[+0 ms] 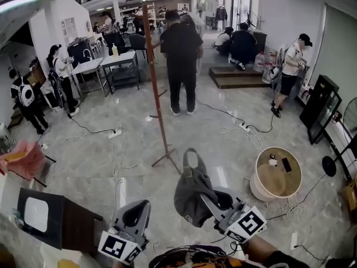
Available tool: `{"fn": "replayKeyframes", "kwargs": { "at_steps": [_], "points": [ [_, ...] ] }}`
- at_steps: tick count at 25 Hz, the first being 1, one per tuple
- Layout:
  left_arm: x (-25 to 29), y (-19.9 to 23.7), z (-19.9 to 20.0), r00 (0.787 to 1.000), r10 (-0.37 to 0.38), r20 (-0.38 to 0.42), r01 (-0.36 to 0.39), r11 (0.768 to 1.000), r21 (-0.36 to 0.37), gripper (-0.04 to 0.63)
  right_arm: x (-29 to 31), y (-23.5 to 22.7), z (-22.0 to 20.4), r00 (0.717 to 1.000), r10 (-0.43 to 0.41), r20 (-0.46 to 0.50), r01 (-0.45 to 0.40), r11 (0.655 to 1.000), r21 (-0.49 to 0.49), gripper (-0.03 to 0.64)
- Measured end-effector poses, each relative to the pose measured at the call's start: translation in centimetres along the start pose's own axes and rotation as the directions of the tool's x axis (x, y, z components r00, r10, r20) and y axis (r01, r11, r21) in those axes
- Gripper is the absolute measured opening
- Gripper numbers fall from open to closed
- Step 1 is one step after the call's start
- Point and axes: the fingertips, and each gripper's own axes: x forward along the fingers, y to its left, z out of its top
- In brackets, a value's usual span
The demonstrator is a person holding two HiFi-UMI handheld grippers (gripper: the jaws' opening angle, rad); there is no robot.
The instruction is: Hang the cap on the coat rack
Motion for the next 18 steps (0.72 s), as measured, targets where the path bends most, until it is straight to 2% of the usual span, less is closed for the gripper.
{"fn": "replayKeyframes", "kwargs": {
  "at_steps": [9,14,18],
  "points": [
    [2.5,-2.6,-0.1,0.999,0.03,0.018,-0.03,1.0,0.005,0.023,-2.0,-2.5,0.0,0.999,0.051,0.005,-0.051,0.999,-0.004,0.048],
    [3.3,-0.9,0.6,0.999,0.033,0.018,-0.033,0.999,0.001,0.023,-0.2,-3.5,-0.1,0.998,0.061,-0.005,-0.061,0.998,0.006,0.048],
    [4.7,2.1,0.1,0.999,0.034,0.017,-0.034,0.999,-0.007,0.023,2.5,-5.1,-0.5,0.999,0.048,-0.013,-0.048,0.999,-0.003,0.048]
  ]
}}
